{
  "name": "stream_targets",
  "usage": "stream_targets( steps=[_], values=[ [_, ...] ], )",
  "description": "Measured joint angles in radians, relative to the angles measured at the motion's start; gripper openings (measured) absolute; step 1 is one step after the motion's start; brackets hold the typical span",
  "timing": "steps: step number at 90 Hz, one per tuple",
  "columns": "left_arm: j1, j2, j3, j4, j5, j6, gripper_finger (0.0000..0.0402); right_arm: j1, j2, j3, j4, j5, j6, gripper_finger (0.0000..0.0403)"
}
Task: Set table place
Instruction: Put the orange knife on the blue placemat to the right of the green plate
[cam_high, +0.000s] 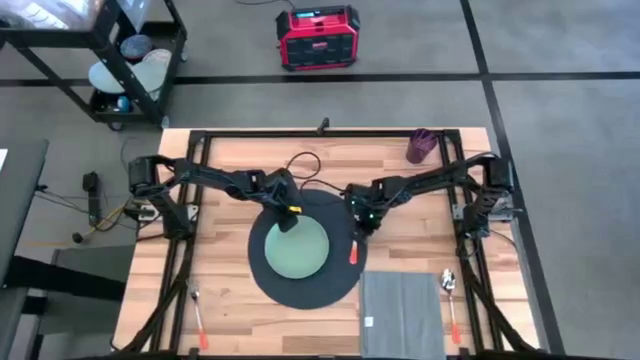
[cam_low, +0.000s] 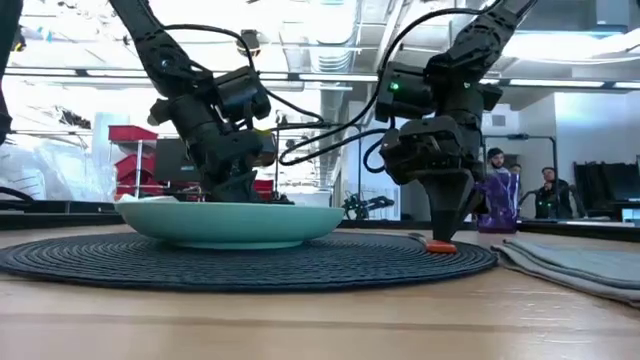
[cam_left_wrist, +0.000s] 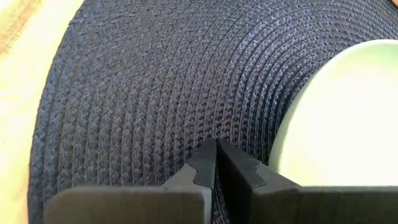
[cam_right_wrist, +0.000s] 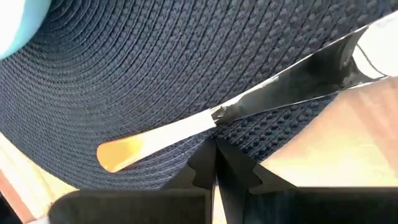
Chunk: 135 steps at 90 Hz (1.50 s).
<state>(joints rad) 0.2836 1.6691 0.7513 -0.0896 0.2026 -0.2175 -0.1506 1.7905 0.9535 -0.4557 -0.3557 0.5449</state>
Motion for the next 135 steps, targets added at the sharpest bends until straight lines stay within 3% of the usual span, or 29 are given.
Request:
stream_targets(
  steps=[74,125,135],
  values=[
    [0.000,0.002,-0.002,0.038,-0.003,0.023,0.0000,-0.059,-0.001,0.065,-0.055,-0.055,-0.023,0.0000],
    [0.000,0.002,-0.002,0.051,-0.004,0.003,0.0000,-0.065,-0.002,0.065,-0.099,-0.038,-0.083,0.0000],
    [0.000,0.002,-0.002,0.040,-0.004,0.012,0.0000,-0.075,-0.002,0.046,-0.106,0.016,-0.070,0.0000]
  ],
)
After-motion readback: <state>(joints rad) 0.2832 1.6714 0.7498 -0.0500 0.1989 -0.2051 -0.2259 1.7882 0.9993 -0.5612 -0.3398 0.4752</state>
